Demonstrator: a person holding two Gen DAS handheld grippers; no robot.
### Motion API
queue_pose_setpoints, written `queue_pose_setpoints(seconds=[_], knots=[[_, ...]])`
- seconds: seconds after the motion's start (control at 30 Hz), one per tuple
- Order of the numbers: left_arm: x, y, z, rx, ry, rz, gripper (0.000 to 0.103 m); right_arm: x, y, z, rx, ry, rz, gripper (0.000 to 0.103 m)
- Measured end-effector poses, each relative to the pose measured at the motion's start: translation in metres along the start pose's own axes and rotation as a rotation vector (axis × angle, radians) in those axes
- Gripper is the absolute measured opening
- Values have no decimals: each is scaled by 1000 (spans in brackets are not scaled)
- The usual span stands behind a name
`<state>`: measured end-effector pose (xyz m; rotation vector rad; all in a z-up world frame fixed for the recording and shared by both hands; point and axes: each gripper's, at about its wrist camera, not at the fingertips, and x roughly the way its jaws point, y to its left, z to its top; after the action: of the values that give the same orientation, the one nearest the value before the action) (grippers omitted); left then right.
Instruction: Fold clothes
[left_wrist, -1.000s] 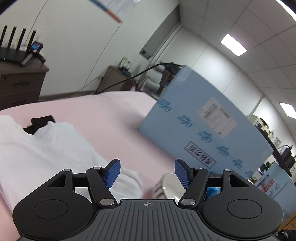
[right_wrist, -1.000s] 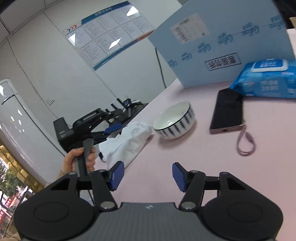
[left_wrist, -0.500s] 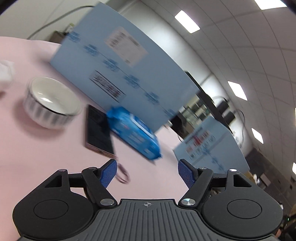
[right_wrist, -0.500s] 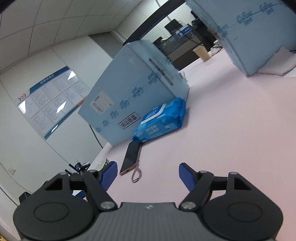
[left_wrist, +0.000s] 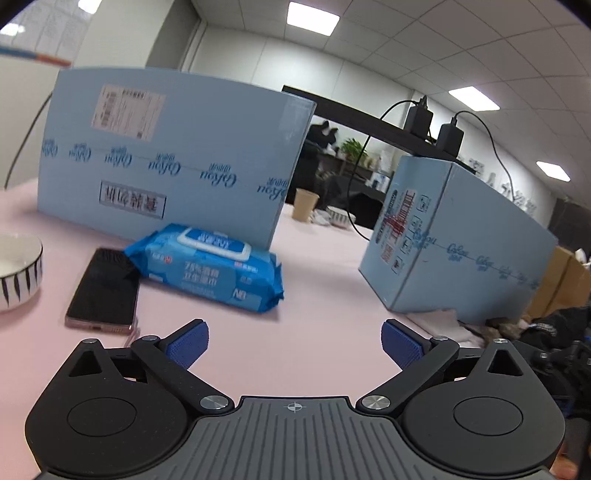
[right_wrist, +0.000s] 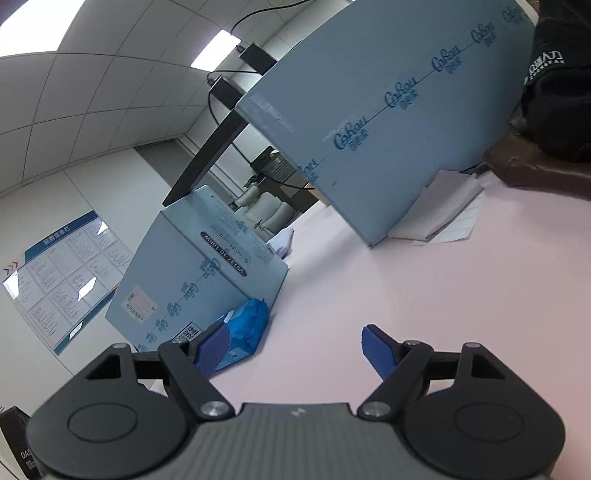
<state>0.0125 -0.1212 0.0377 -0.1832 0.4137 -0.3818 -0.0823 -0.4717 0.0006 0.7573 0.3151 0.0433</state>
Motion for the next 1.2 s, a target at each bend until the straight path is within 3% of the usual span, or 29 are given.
queue_pose_setpoints(seconds=[0.17, 0.23, 0.43, 0.6, 0.77, 1.03, 1.13, 1.2], knots=[[14, -35, -7, 123, -74, 84, 103, -2, -8, 22, -60, -47, -28, 82], [17, -44, -10, 141, -89, 78, 103, -1, -8, 28, -70, -56, -35, 82], [44, -46, -13, 115, 60, 45, 103, 8, -25, 23, -23, -48, 5, 83], [46, -50, -17, 161, 51, 59, 103, 7, -36, 24, 30, -44, 75, 90], [53, -51, -13, 112, 89, 52, 103, 0, -45, 26, 72, -83, 88, 92], [49, -49, -13, 86, 68, -9, 103, 2, -57, 25, 155, -70, 103, 92], [44, -40, -9, 21, 58, -125, 103, 3, -55, 23, 145, -60, 100, 92], [46, -30, -6, -56, 86, -253, 103, 5, -54, 22, 135, -49, 101, 92]])
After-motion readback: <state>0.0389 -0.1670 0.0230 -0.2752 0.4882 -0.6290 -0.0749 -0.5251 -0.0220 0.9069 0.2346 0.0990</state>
